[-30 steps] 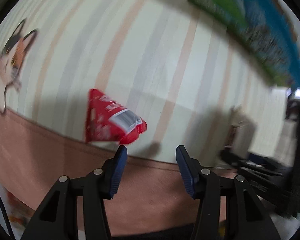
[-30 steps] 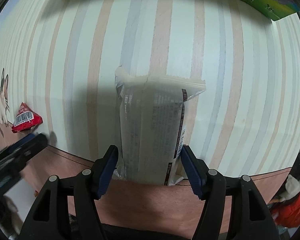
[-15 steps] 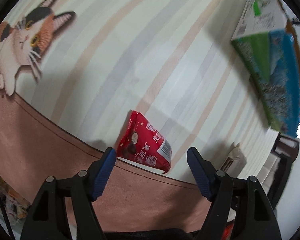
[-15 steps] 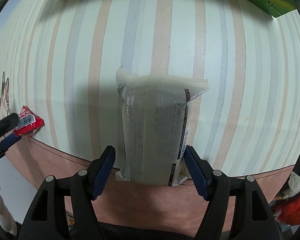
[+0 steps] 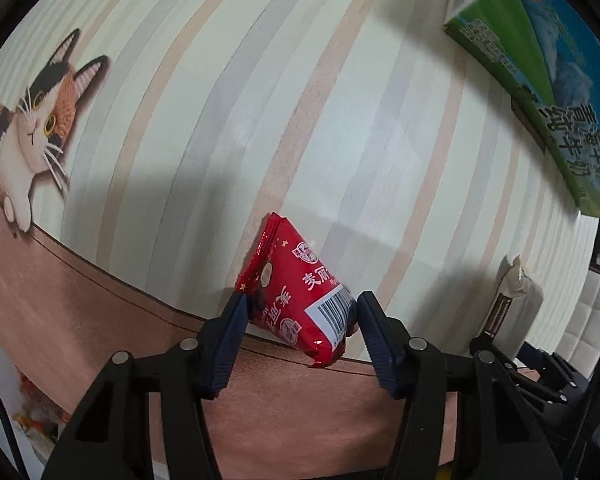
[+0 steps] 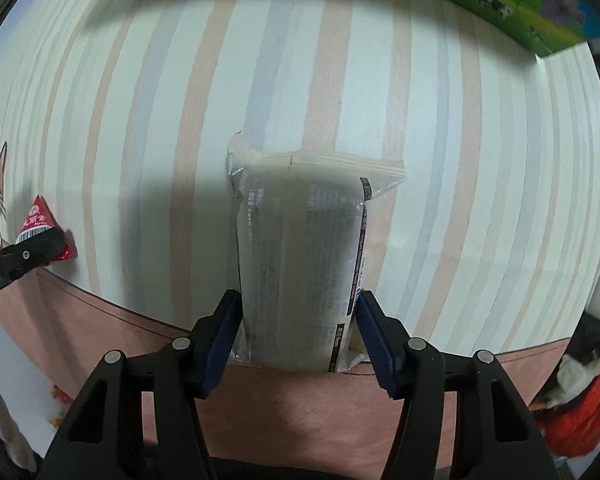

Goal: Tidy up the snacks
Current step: 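Lift the red packet and white packet and carry both over the box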

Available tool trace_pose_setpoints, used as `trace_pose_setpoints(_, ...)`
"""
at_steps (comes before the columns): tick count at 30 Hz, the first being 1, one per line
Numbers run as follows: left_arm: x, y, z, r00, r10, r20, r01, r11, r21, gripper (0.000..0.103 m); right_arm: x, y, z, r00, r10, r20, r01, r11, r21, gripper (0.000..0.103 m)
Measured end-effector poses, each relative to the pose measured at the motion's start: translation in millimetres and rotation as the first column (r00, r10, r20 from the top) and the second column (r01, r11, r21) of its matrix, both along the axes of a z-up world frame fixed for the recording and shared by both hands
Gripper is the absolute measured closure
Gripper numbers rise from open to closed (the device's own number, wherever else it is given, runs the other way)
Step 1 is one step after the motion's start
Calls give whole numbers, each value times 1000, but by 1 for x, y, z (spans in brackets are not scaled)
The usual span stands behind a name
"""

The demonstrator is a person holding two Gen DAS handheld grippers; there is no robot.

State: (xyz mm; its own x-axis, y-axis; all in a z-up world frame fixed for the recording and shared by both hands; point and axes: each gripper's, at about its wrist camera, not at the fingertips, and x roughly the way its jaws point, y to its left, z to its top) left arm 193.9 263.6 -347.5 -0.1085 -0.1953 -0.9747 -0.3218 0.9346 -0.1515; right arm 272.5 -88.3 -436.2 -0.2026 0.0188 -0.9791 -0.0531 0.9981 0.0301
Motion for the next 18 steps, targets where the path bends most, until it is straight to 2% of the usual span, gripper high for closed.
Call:
trace_pose_setpoints(10, -4, -13, 7, 999, -29, 24, 29, 999, 23, 50, -6, 0, 5, 1000, -7, 20, 7, 1000, 13, 44)
trace_pose_setpoints(14, -5, -21, 24, 998, -33, 57, 33, 999, 8, 51, -11, -10, 8, 999, -33, 18, 32, 998, 54, 45)
trace_pose_setpoints(18, -5, -34, 54, 992, -65, 110, 67, 998, -18, 51, -17, -20, 19, 998, -63, 31, 60, 993, 101, 46)
